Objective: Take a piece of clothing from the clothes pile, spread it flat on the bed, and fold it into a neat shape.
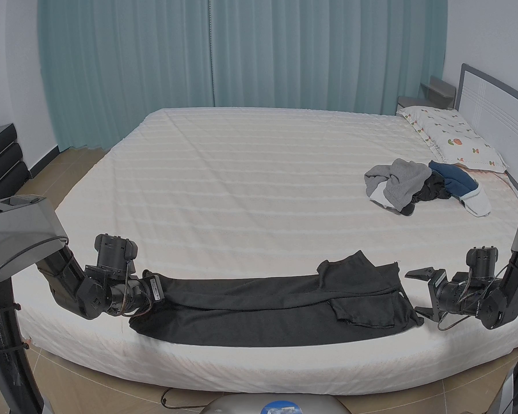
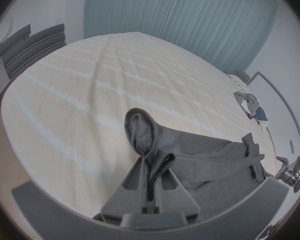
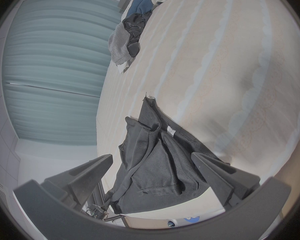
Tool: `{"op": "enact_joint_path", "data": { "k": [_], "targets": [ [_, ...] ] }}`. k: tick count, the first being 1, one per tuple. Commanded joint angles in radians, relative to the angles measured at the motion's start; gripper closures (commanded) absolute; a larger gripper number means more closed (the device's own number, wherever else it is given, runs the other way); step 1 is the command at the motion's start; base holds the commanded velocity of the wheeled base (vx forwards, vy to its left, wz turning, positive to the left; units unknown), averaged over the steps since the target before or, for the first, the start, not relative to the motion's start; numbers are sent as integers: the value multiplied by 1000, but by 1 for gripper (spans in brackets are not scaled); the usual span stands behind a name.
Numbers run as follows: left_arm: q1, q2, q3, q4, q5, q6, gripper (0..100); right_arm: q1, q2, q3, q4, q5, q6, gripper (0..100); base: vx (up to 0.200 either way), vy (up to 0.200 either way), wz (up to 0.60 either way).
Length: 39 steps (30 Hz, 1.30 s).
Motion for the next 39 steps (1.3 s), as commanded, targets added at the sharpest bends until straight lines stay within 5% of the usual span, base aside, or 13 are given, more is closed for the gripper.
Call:
{"op": "enact_joint_path", "data": {
  "k": [1, 15, 22, 34, 39],
  "targets": [
    [0, -1, -4, 5, -1, 0, 100, -2, 0, -2, 0, -1, 0, 0, 0, 0, 0],
    [3, 7, -14, -1, -4, -3, 100, -61, -9, -3, 0, 25, 0, 0, -129, 0, 0],
    [-14, 1, -85, 7, -9, -181, 100, -55, -4, 0, 0, 27, -2, 0, 0, 0, 0],
    [-68, -44, -114, 19, 4, -229, 100, -44, -1, 4, 0, 25, -5, 0, 0, -200, 0],
    [-107, -101, -208, 168, 16, -227, 100, -44, -1, 4, 0, 27, -5, 0, 0, -200, 0]
  ]
}}
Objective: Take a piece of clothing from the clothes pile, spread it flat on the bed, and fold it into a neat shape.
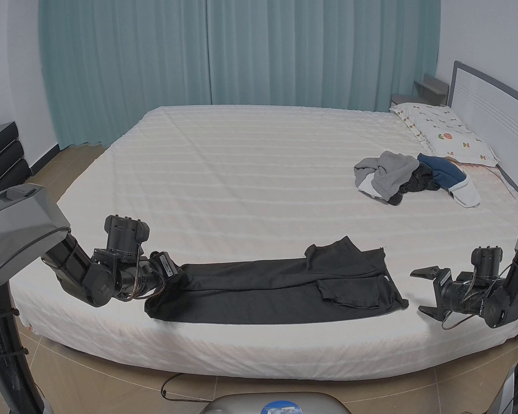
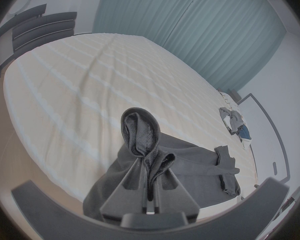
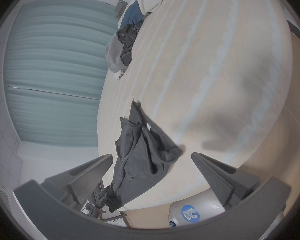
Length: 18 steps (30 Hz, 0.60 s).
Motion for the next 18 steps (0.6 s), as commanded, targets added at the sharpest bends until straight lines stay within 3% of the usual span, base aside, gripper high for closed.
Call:
{"op": "enact_joint_path", "data": {
  "k": [1, 18],
  "targets": [
    [-40, -68, -102, 131, 10, 1, 100, 1, 2, 1, 0, -1, -1, 0, 0, -200, 0],
    [-172, -59, -445, 511, 16, -10, 100, 8, 10, 1, -2, -4, -7, 0, 0, -200, 0]
  ]
}}
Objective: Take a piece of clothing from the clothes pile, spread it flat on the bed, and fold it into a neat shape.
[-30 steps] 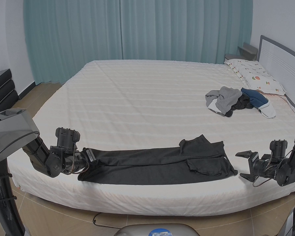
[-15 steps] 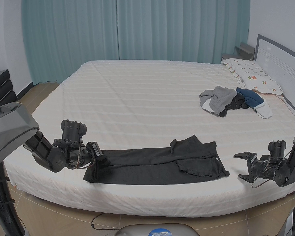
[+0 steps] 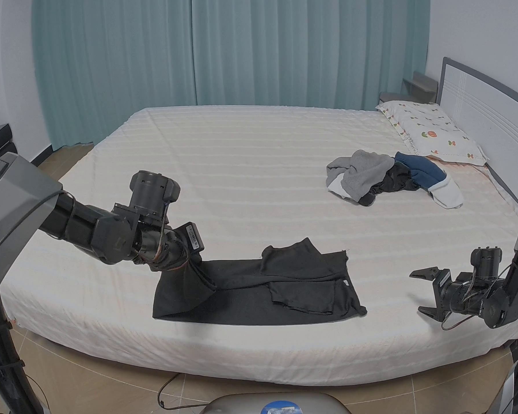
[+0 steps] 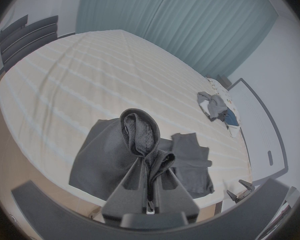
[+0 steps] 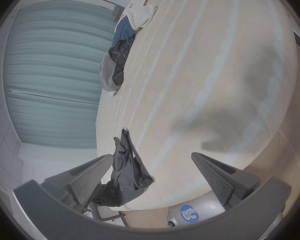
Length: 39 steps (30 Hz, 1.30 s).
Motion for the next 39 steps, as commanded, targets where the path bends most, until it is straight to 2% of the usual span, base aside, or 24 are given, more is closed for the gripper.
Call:
{"op": "enact_joint_path", "data": {
  "k": [1, 6, 13, 20, 26, 27, 36, 39],
  "targets": [
    [-51, 5, -121, 81, -2, -5, 100, 4, 5, 0, -4, -2, 0, 0, 0, -200, 0],
    [-91, 65, -258, 200, -12, -5, 100, 5, 19, 12, -38, -5, -2, 0, 0, -200, 0],
    [-134, 183, -411, 278, -12, -7, 100, 13, 56, 46, -149, -6, -4, 0, 0, -200, 0],
    [-162, 274, -499, 308, -11, -5, 100, 21, 68, 57, -179, -9, -2, 0, 0, 0, 0],
    [-185, 298, -509, 305, -2, -5, 100, 21, 68, 57, -179, -9, -2, 0, 0, 0, 0],
    [-188, 298, -509, 307, -2, -5, 0, 21, 70, 57, -179, -9, -4, 0, 0, 0, 0],
    [-195, 282, -500, 307, 0, -68, 0, 21, 70, 58, -179, -9, -4, 0, 0, 0, 0],
    [-182, 223, -477, 308, 1, -134, 0, 21, 68, 58, -179, -11, -4, 0, 0, 0, 0]
  ]
}}
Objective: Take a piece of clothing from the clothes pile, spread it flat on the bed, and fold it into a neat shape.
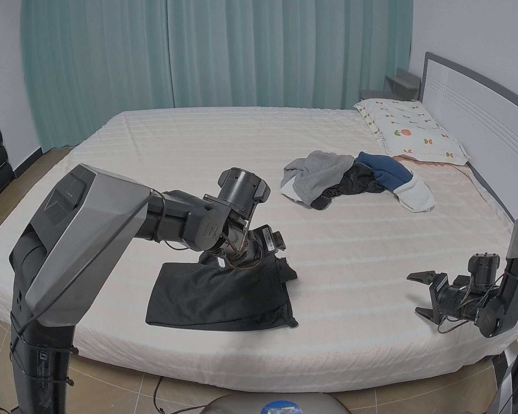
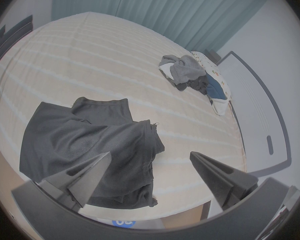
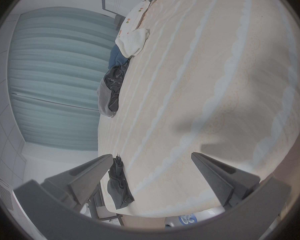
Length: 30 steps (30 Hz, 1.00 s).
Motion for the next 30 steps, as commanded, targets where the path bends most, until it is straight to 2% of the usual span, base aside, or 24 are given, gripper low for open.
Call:
{"op": "enact_joint_path", "data": {
  "k": [1, 3, 5, 9, 13, 15, 16, 17, 19, 22, 25, 27, 30],
  "targets": [
    [19, -75, 41, -1, -2, -48, 0, 0, 0, 0, 0, -1, 0, 0, 0, 0, 0],
    [19, -75, 41, -1, -2, -48, 0, 0, 0, 0, 0, -1, 0, 0, 0, 0, 0],
    [85, -164, 161, -18, -17, -68, 0, 11, 4, 2, 0, -5, 0, 0, 0, 0, 0],
    [138, -205, 258, -47, -16, -78, 0, 14, 10, -6, -2, -19, -1, 0, 0, 0, 0],
    [210, -262, 434, -177, -96, -170, 0, 81, 5, -9, -2, -25, 0, 0, 0, 0, 0],
    [252, -293, 509, -234, -158, -199, 0, 106, -3, -10, -2, -34, 0, 0, 0, 200, 0],
    [252, -293, 509, -234, -158, -199, 0, 106, -3, -10, -2, -34, 0, 0, 0, 200, 0],
    [284, -320, 580, -274, -211, -217, 0, 127, -13, -12, -2, -45, -3, 0, 0, 200, 0],
    [301, -346, 649, -309, -241, -234, 0, 152, -16, -20, 1, -54, -12, 0, 0, 200, 0],
    [310, -349, 710, -361, -263, -254, 0, 178, -12, -46, 14, -54, -31, 0, 0, 200, 0],
    [332, -311, 776, -536, -267, -291, 0, 233, -19, -104, 52, -54, -70, 0, 0, 200, 0],
    [339, -282, 795, -595, -267, -292, 0, 253, -29, -130, 67, -54, -70, 0, 0, 200, 0],
    [361, -265, 801, -610, -278, -292, 0, 274, -4, -176, 70, -54, -70, 0, 0, 200, 0]
  ]
}}
